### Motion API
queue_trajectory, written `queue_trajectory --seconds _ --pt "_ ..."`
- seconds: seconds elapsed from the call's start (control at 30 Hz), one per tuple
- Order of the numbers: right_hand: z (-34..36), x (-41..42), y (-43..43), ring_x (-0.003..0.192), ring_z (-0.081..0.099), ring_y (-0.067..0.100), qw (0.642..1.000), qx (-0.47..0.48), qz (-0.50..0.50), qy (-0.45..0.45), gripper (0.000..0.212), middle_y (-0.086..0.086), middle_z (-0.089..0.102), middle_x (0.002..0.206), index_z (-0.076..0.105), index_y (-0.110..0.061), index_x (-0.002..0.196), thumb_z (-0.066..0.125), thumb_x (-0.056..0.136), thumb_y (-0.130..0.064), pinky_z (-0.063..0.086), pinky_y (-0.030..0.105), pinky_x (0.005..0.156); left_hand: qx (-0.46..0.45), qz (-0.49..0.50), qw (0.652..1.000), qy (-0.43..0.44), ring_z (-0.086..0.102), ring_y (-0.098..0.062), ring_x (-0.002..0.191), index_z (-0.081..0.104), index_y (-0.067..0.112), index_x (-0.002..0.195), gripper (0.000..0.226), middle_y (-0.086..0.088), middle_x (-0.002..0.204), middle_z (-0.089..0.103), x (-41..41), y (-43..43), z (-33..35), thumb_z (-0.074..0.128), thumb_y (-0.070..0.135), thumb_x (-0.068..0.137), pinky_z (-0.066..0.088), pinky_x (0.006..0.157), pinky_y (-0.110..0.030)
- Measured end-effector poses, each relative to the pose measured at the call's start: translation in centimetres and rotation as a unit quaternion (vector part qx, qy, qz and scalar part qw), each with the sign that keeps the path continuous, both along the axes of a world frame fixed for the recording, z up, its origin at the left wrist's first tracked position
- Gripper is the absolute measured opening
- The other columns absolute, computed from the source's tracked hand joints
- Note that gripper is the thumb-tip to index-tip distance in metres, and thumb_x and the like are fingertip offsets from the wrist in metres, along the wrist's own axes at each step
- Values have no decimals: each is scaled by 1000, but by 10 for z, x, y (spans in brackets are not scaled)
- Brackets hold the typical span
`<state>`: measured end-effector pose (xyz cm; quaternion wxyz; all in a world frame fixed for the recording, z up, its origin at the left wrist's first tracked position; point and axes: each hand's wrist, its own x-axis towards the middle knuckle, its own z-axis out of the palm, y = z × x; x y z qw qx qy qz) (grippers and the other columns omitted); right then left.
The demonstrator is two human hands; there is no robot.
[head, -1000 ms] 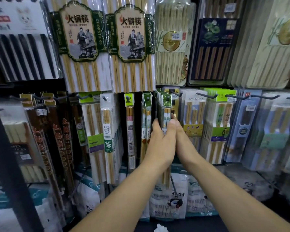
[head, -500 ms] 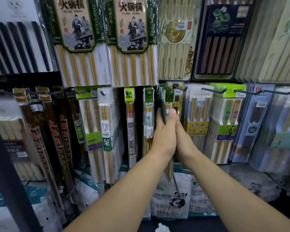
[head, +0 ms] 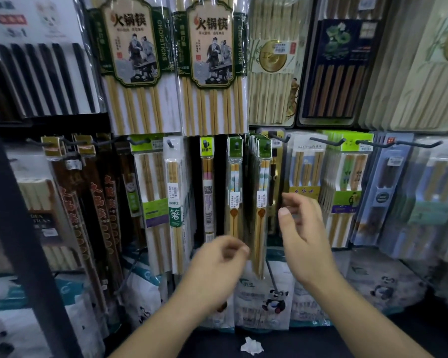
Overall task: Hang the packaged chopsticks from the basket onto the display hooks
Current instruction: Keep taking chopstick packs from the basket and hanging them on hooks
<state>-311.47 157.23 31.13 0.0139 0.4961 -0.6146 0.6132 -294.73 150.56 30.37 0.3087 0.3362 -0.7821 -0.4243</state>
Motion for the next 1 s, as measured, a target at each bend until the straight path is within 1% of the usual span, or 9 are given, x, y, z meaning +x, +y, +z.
queue_trajectory --seconds 0.1,0.17,0.27,0.37,0.43,0.6,0.77,0.9,1.0 --pt "9 26 3 115 52 -6 998 -5 32 46 24 -35 48 115 46 -54 120 43 96 -49 40 5 90 -102 89 987 91 64 2 76 63 36 89 11 18 83 68 10 -20 17 62 32 100 51 65 -12" --pt "14 40 -2 124 49 -8 997 12 70 42 31 -37 49 126 43 -58 127 41 97 -51 40 7 97 -118 110 978 134 63 1 89 59 36 100 3 15 95 66 7 -34 29 62 36 99 54 79 -20" --pt "16 52 -17 136 34 -17 992 40 119 -6 45 -39 38 144 33 -56 145 37 100 -53 32 18 113 -102 68 983 133 57 -12 125 52 26 135 36 4 135 59 -7 -49 39 58 39 101 47 109 -41" --pt "14 57 -34 144 21 -16 987 55 133 -77 63 -45 24 149 22 -49 156 28 97 -70 22 29 123 -65 13 990 124 50 -13 135 43 23 150 61 4 146 54 -23 -55 42 51 53 97 42 112 -35" --pt "14 57 -45 148 21 -7 982 58 128 -125 68 -31 23 159 18 -48 158 24 95 -74 21 36 125 -43 -8 993 112 47 -11 138 36 27 155 66 11 147 53 -34 -59 41 45 59 98 40 108 -26" --pt "16 48 -70 143 27 -2 968 58 132 -204 74 -18 27 163 21 -41 160 22 93 -72 22 35 124 61 -24 987 144 27 -13 152 15 31 164 70 6 166 30 -50 -66 41 39 59 104 19 125 -37" --pt "9 44 -85 103 46 -20 947 94 160 -263 67 -19 44 141 39 -33 155 24 99 -68 35 7 86 127 -55 971 197 28 6 131 14 33 164 64 12 165 29 -59 -67 33 35 54 107 25 95 -6" --pt "6 42 -89 131 43 -3 940 82 184 -275 68 -11 41 157 37 -31 156 25 100 -67 33 22 111 162 -79 955 234 42 21 117 18 33 163 63 16 162 31 -63 -68 28 37 54 106 30 82 -1" --pt "6 41 -89 136 38 -1 940 77 180 -279 67 -10 40 159 39 -30 156 25 101 -66 29 23 112 161 -83 953 241 42 29 109 19 32 163 64 17 162 30 -63 -66 26 36 55 106 29 81 1"
